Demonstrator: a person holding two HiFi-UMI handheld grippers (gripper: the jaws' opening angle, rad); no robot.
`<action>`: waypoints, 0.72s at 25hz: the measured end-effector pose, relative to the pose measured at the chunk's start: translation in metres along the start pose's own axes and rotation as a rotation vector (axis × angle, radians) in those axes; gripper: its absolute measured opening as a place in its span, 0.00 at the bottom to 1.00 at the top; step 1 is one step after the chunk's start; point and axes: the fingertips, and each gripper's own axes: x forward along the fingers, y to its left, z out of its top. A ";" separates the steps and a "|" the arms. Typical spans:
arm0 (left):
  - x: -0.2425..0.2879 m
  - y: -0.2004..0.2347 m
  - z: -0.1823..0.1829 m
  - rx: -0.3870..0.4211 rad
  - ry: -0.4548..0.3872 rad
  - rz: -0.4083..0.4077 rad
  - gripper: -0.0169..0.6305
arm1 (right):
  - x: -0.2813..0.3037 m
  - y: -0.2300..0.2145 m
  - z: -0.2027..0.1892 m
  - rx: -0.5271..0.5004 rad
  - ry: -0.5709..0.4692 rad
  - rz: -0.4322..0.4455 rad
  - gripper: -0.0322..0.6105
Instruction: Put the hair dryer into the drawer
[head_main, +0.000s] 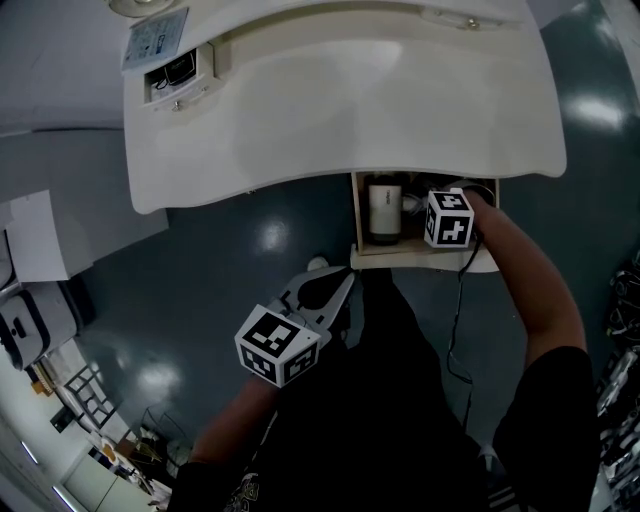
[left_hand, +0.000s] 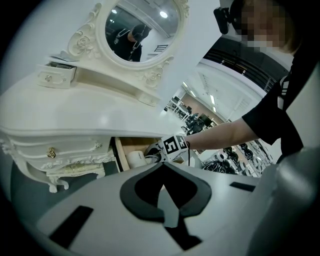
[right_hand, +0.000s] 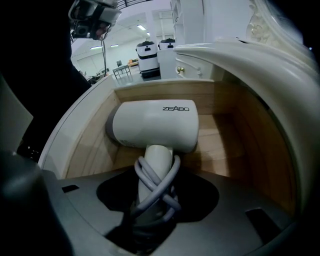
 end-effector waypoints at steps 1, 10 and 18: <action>-0.001 0.001 -0.001 0.002 0.001 -0.002 0.03 | 0.000 -0.001 0.000 -0.001 -0.001 -0.013 0.37; -0.008 -0.003 -0.002 0.076 0.026 -0.069 0.03 | -0.032 0.000 -0.001 0.071 -0.004 -0.133 0.41; -0.035 -0.024 0.013 0.192 0.010 -0.162 0.03 | -0.133 0.009 0.025 0.310 -0.155 -0.403 0.41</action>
